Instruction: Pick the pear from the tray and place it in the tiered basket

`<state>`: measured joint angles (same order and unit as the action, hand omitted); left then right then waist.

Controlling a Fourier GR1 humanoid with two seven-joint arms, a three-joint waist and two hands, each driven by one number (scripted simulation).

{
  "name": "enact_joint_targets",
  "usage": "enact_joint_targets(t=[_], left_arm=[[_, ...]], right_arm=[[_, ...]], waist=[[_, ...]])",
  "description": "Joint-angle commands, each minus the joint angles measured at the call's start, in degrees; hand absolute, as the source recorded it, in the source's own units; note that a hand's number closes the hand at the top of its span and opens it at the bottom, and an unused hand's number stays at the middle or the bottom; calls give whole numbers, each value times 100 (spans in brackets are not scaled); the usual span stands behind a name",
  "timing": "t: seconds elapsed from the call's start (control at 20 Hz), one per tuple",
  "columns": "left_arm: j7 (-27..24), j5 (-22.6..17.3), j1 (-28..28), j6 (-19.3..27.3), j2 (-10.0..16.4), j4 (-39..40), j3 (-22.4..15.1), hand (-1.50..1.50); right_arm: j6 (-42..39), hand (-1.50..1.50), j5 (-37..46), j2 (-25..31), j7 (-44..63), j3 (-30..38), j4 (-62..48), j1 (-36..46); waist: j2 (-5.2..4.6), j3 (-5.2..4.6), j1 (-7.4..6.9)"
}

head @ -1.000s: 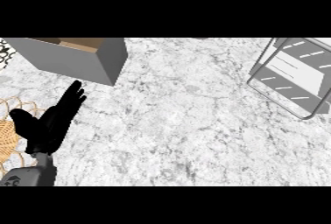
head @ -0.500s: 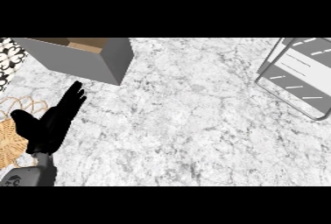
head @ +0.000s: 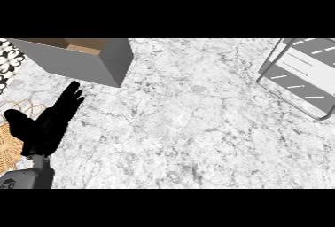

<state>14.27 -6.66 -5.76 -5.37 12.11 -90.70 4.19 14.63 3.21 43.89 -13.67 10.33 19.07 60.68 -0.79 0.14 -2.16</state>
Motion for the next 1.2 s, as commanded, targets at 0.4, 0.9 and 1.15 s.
enact_joint_targets(t=[0.4, 0.9, 1.15], left_arm=[[21, 164, 177, 176, -163, -175, -84, 0], [-160, 143, 147, 53, -143, -35, -31, 0], [-344, 155, 249, -35, -88, 34, 17, 0]], right_arm=[[-334, -150, -1190, 1129, -437, 1510, -500, -240], [-1141, -150, -1573, 2601, -235, 2071, -856, -863], [-1887, -150, -1785, 3061, -613, 2356, -1092, -1583]], waist=[[2, 5, 46], [1, 6, 75], [-10, 21, 121]])
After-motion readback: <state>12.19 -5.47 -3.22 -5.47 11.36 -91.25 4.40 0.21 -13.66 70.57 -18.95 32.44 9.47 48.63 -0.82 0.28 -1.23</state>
